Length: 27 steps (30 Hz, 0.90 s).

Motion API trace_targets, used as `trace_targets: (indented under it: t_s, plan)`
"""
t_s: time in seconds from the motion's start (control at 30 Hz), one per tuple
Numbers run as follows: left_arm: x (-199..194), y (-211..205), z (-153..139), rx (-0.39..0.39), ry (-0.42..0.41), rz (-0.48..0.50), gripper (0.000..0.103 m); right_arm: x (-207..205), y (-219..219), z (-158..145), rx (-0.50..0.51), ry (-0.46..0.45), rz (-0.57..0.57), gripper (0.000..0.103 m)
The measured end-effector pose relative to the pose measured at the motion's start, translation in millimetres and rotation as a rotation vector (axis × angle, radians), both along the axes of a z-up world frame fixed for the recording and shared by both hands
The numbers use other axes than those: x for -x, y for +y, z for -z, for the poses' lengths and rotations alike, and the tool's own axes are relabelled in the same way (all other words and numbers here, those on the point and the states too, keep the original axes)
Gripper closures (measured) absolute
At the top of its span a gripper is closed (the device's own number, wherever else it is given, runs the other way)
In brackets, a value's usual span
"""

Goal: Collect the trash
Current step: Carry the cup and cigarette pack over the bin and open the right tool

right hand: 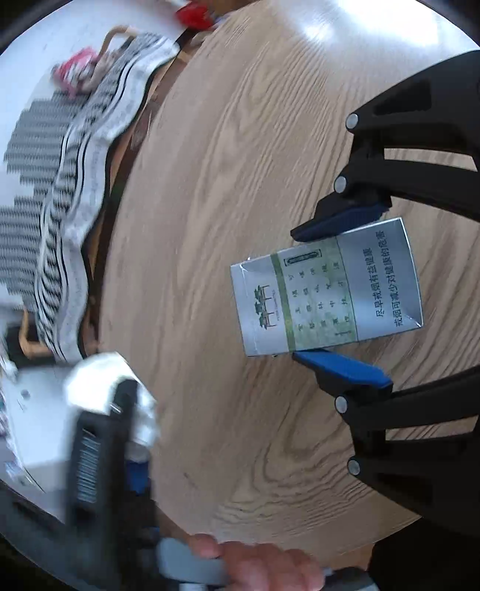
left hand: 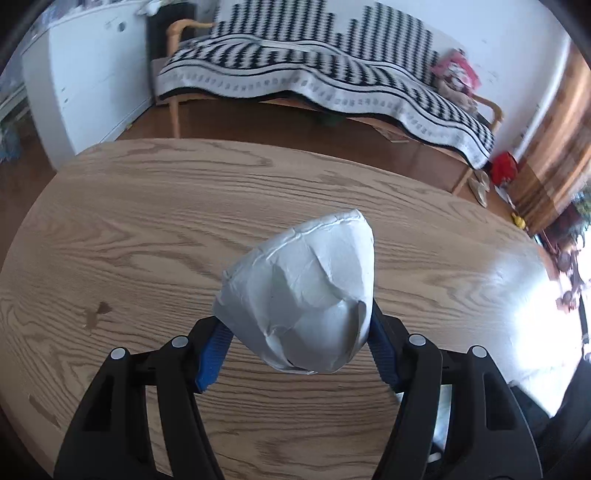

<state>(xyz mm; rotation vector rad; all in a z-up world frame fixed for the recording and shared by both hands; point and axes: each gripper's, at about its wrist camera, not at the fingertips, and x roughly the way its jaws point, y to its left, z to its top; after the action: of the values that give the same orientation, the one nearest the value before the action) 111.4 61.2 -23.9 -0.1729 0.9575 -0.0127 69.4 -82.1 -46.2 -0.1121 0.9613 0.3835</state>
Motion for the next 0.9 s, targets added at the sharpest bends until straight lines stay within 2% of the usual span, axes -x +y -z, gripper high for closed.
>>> trace_targets:
  t_s: [0.23, 0.43, 0.6, 0.9]
  plan:
    - [15, -89, -4, -0.040, -0.029, 0.189, 0.038, 29, -122, -24, -0.020, -0.022, 0.255, 0.044]
    - [43, -183, -8, -0.044, -0.059, 0.381, 0.038, 70, -220, -29, -0.015, -0.044, 0.425, 0.044]
    - [65, -251, -6, -0.026, -0.066, 0.509, 0.038, 121, -303, -27, -0.025, -0.057, 0.562, 0.044]
    - [127, -373, 6, -0.021, -0.091, 0.754, 0.038, 216, -424, -13, -0.030, -0.057, 0.780, 0.044]
